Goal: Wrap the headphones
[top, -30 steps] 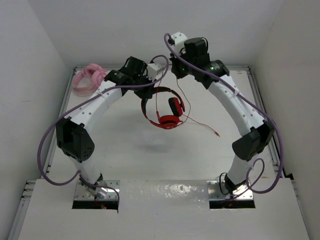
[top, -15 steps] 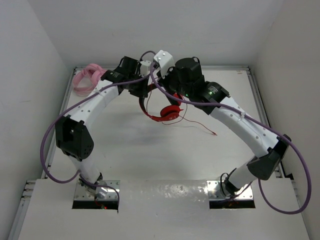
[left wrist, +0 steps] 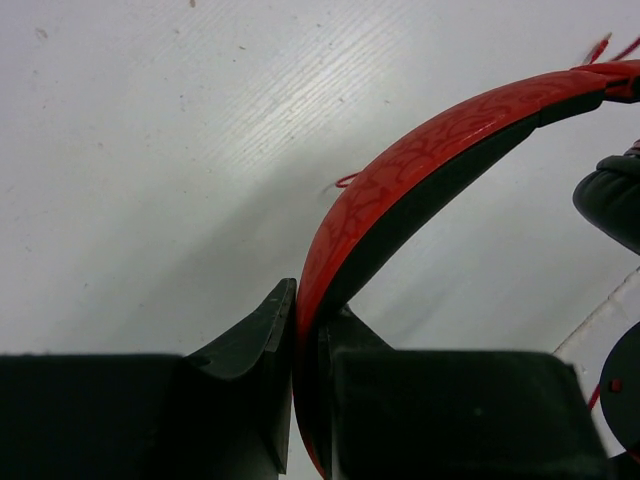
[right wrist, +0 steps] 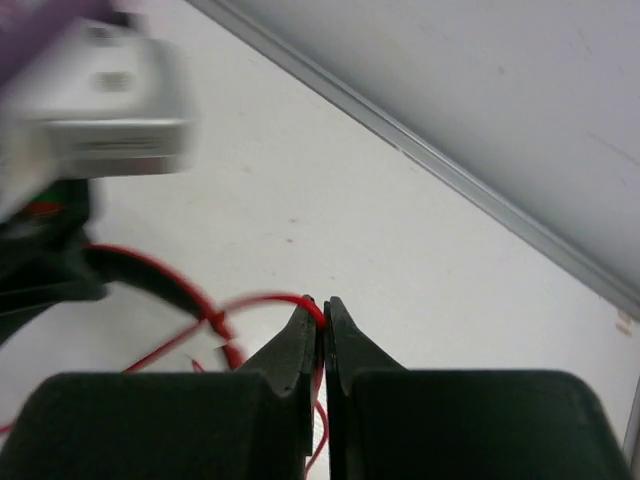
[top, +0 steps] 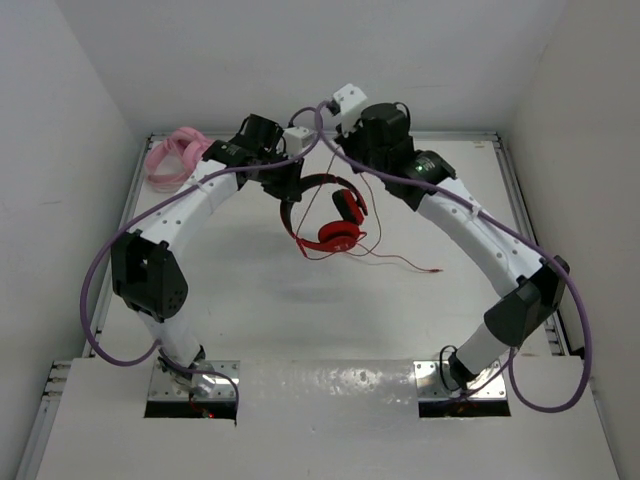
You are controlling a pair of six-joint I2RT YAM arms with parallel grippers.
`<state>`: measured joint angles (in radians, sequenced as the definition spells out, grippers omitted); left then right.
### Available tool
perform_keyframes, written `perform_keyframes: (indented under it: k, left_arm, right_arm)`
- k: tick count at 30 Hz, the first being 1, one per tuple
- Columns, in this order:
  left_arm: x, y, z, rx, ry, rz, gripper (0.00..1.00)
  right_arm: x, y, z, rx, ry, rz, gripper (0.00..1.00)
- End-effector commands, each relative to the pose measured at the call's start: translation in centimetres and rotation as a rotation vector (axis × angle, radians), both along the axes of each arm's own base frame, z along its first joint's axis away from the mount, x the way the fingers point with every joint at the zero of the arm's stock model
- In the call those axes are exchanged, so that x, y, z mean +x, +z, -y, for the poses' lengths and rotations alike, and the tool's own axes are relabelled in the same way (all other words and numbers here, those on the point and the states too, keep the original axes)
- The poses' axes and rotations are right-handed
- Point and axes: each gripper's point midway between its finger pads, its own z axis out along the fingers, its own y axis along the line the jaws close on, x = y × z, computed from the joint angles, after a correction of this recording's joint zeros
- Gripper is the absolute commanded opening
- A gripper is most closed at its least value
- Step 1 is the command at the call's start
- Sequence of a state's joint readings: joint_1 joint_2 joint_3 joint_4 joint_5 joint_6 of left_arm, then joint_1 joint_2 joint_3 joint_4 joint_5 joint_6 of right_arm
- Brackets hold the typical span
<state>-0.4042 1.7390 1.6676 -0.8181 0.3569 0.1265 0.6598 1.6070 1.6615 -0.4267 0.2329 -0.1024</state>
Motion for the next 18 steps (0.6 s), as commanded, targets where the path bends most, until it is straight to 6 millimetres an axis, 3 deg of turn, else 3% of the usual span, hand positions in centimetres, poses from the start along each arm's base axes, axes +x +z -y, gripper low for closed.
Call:
perform_keyframes:
  k: [1, 4, 8, 11, 15, 18]
  left_arm:
    - [-1.4, 2.9, 1.2, -0.073, -0.116, 0.060, 0.00]
    - [-2.5, 3.1, 1.9, -0.102, -0.178, 0.045, 0.00]
    - [-3.7, 4.0, 2.9, -0.159, -0.245, 0.032, 0.00]
    - [-3.7, 4.7, 3.0, -0.171, -0.241, 0.045, 0.00]
    - [-3.5, 4.8, 2.9, -0.161, -0.245, 0.053, 0.00]
    - [-4.0, 5.5, 3.1, -0.175, -0.289, 0.068, 0.00]
  right_arm:
    - [3.0, 3.0, 3.5, 0.178, -0.151, 0.028, 0.00]
    - [3.4, 2.4, 3.6, 0.203, -0.155, 0.004, 0.00]
    - [3.9, -0.2, 3.5, 0.181, -0.165, -0.050, 0.00]
    - [3.9, -1.9, 4.0, 0.177, -0.178, -0.076, 0.00]
    - [3.9, -2.9, 3.9, 0.174, -0.172, -0.096, 0.00]
    - [4.4, -3.6, 5.1, 0.189, -0.210, -0.118, 0.00]
